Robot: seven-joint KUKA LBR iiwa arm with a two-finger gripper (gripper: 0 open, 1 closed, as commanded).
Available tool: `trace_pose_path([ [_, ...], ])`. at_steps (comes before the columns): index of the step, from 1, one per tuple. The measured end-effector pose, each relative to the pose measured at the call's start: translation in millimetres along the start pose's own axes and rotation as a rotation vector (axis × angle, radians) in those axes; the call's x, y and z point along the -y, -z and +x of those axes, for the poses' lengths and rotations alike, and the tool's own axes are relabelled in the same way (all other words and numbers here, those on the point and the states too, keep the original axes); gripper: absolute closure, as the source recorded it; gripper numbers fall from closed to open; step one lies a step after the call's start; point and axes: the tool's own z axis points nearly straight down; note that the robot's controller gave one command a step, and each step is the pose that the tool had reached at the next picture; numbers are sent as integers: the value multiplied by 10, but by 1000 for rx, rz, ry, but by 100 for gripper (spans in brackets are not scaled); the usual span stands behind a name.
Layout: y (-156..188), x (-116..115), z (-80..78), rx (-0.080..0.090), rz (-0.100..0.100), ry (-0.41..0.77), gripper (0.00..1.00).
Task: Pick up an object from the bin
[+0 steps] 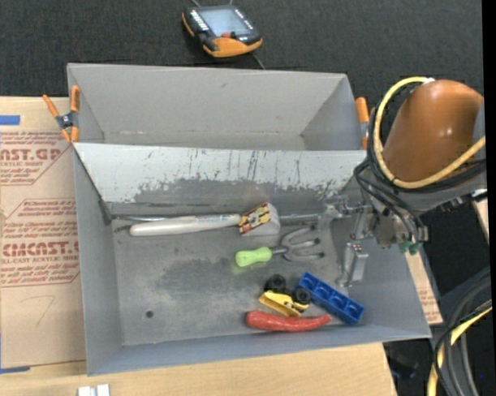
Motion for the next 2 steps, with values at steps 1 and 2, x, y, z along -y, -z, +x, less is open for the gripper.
trace_pose_path([
  [1, -1, 0, 0, 0, 0, 0, 0],
  [2, -584, -304, 166, -4, -2, 104, 0],
])
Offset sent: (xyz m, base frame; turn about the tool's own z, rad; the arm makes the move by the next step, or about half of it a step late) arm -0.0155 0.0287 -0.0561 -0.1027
